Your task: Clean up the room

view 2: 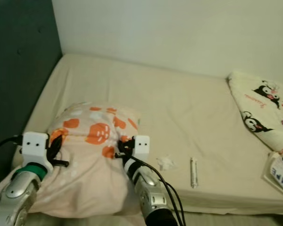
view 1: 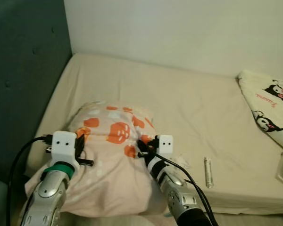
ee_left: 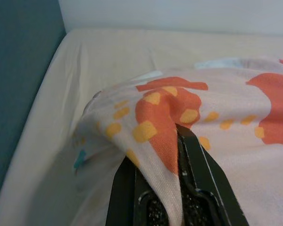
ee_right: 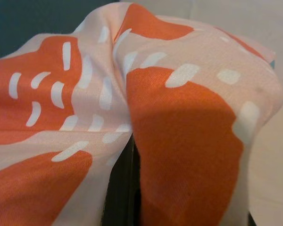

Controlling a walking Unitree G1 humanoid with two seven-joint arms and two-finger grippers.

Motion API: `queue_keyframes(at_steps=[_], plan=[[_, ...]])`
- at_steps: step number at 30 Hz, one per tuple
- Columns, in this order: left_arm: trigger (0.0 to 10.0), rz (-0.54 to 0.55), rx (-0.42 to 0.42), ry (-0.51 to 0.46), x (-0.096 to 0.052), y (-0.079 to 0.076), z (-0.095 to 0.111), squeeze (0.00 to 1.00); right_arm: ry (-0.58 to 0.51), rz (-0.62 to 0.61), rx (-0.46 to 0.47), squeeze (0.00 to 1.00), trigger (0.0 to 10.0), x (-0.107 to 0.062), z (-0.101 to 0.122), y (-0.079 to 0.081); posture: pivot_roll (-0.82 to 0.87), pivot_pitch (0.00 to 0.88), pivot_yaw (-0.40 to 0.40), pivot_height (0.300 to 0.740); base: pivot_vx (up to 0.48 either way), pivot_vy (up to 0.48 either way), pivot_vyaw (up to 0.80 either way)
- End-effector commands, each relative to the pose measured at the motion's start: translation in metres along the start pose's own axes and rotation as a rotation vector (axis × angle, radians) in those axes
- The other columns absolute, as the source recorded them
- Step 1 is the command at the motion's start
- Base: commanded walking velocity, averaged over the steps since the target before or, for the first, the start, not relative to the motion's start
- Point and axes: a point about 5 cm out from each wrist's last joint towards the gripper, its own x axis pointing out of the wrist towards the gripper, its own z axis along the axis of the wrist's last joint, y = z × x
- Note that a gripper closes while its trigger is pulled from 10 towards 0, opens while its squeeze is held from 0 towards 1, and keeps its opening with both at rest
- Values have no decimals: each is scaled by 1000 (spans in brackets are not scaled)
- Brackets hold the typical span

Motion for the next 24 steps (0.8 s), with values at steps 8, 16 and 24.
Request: queue_keyframes(at_steps=[8,16,24], plan=[[10000,-45,67,-15,7,0,0,0,-86,-137,31,0,10000,-5,3,-11,168,29,123,740,0,0,0],[10000,-51,86,-6,6,3,1,0,-114,-167,34,0,10000,-8,4,-13,169,34,189,740,0,0,0],[10000,-38,100,-2,6,1,-1,0,-149,-161,15,0,10000,-6,14,-7,143,37,155,740,0,0,0]])
